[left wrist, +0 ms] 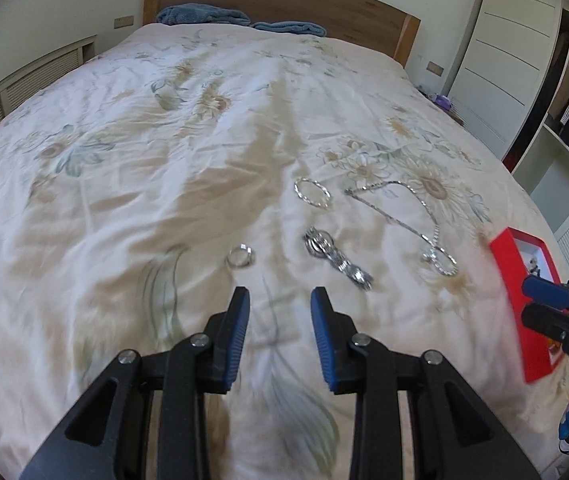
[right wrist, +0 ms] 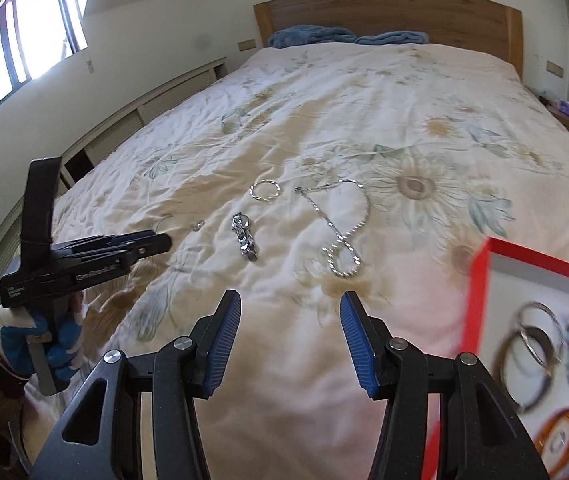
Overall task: Organize jewelry
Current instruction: 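Grasp a small silver ring with the left tool while the right tool grasps the silver watch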
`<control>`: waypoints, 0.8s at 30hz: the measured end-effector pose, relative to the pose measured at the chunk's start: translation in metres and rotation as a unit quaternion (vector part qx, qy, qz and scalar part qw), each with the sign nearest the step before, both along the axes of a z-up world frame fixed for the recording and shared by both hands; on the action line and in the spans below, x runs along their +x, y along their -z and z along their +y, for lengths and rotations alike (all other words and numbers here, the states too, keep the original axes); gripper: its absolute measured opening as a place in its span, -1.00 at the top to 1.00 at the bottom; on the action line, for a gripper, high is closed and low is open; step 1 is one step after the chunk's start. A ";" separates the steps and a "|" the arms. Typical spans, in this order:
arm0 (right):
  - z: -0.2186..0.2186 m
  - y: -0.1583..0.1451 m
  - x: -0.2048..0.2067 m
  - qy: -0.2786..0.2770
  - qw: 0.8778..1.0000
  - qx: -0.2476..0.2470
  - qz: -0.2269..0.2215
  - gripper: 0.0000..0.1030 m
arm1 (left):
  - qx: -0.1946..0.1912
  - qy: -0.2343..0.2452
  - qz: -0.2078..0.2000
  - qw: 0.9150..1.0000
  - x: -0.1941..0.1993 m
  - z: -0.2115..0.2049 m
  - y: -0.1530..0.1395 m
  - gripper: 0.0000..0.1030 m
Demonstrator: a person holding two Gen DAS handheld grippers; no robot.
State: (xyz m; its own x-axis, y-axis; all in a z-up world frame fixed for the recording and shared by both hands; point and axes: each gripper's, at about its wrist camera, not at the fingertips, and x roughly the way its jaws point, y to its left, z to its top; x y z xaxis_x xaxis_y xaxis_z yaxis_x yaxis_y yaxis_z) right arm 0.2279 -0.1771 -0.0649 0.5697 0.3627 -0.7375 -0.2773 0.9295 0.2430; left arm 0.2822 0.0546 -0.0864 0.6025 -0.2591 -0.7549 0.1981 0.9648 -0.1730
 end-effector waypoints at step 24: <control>0.076 0.056 0.087 -0.062 0.998 0.005 0.017 0.13 | -0.005 -0.028 0.000 1.000 0.055 0.017 0.053 0.65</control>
